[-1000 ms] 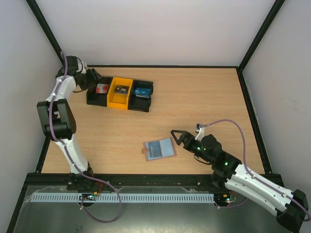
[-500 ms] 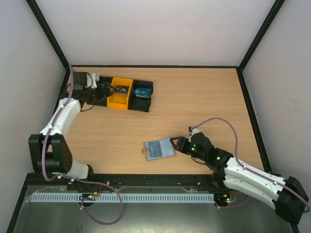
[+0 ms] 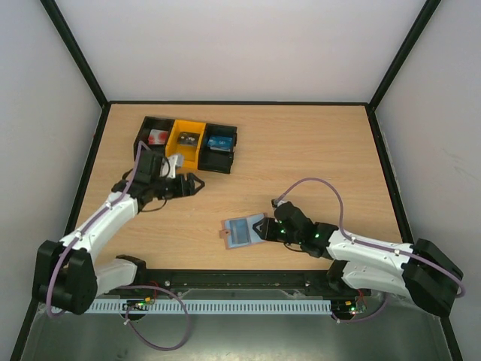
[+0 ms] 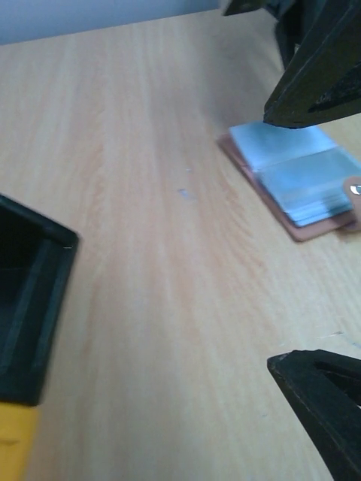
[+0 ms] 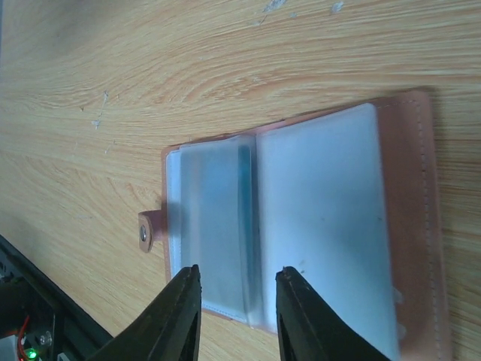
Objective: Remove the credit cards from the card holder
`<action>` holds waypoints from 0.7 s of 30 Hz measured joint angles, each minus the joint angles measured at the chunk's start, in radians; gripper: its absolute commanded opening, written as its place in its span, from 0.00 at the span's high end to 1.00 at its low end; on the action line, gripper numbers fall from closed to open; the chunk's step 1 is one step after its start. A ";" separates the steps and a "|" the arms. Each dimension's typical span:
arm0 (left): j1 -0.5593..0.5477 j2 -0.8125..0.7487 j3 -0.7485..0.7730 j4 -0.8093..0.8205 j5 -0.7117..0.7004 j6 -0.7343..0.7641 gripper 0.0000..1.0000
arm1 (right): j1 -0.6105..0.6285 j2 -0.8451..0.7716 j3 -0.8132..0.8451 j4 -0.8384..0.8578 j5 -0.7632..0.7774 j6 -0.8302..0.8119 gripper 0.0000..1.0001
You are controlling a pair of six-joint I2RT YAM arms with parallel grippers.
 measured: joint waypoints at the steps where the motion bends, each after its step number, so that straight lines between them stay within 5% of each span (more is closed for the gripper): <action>1: -0.008 -0.016 -0.027 0.010 0.008 -0.006 0.20 | 0.003 0.010 0.002 0.007 -0.001 -0.002 0.72; 9: -0.112 -0.149 -0.229 0.109 0.050 -0.128 0.25 | 0.040 0.144 0.040 0.056 -0.005 -0.006 0.72; 21: -0.227 -0.195 -0.296 0.223 0.017 -0.290 0.31 | 0.098 0.354 0.106 0.109 0.016 0.000 0.81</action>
